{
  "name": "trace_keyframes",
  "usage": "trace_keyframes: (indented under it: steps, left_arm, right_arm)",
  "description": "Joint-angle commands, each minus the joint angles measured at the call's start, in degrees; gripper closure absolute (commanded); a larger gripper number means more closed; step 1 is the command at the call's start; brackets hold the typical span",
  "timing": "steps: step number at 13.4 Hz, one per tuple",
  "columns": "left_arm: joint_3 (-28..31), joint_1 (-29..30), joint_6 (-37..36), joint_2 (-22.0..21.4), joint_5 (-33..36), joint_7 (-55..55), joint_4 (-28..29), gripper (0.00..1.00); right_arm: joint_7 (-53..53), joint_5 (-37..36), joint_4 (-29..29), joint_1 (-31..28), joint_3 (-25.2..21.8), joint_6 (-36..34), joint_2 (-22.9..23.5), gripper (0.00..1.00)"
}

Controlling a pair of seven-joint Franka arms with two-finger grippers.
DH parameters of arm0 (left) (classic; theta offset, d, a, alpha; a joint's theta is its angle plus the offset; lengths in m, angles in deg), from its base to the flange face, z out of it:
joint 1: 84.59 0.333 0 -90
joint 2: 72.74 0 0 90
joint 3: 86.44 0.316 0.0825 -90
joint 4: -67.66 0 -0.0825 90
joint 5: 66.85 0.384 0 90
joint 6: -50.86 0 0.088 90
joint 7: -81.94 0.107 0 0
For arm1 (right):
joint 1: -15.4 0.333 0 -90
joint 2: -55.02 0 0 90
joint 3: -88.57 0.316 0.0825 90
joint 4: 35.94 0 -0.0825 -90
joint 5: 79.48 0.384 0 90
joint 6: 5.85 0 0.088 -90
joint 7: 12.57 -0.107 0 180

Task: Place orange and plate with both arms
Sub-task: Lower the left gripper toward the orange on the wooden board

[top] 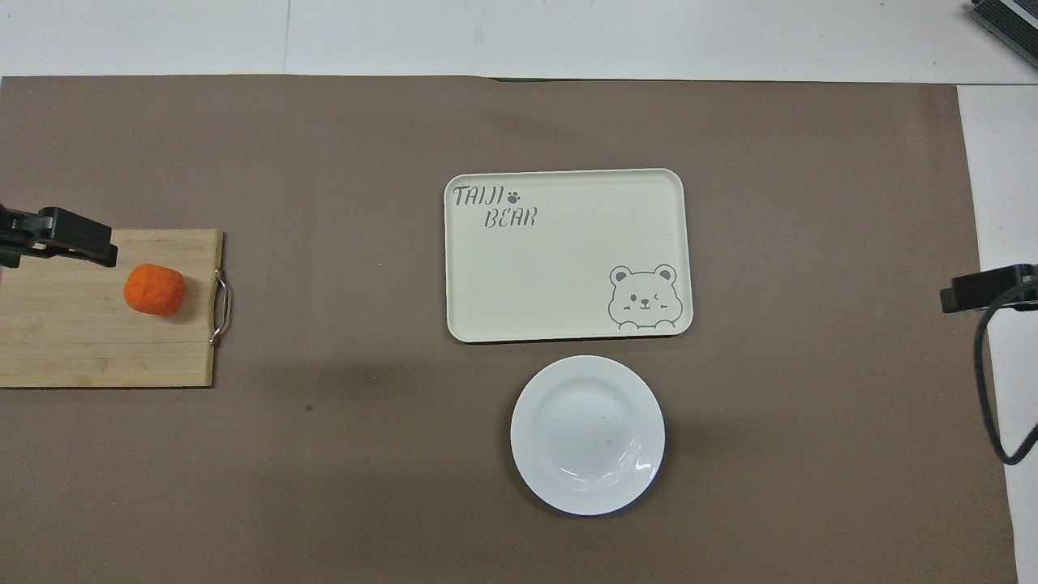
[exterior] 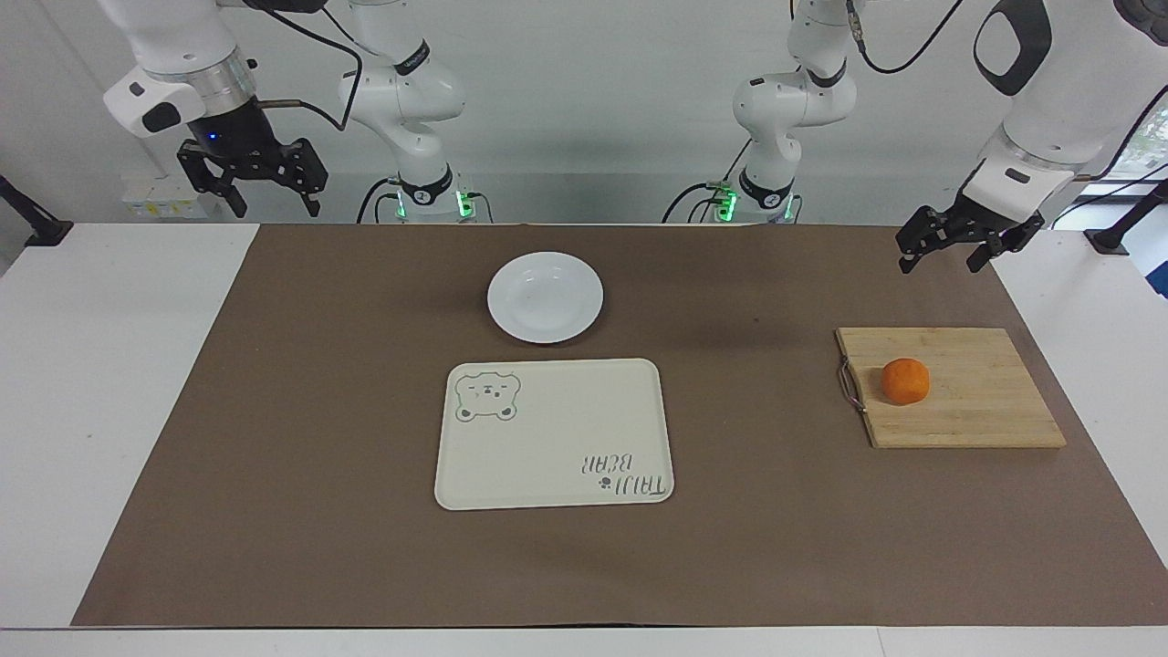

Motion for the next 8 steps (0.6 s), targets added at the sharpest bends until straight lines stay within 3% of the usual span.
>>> trace_keyframes:
  steps: [1,8]
  left_arm:
    - [0.3,-0.6,-0.1,-1.3,0.2,-0.8,1.7,0.0]
    - [0.3,0.1,1.9,-2.2,0.2,-0.2,5.2,0.0]
  right_arm:
    - [0.7,-0.4,-1.0,0.4,-0.3,0.3,-1.0,0.0]
    - [0.7,-0.4,-1.0,0.4,-0.3,0.3,-1.0,0.0]
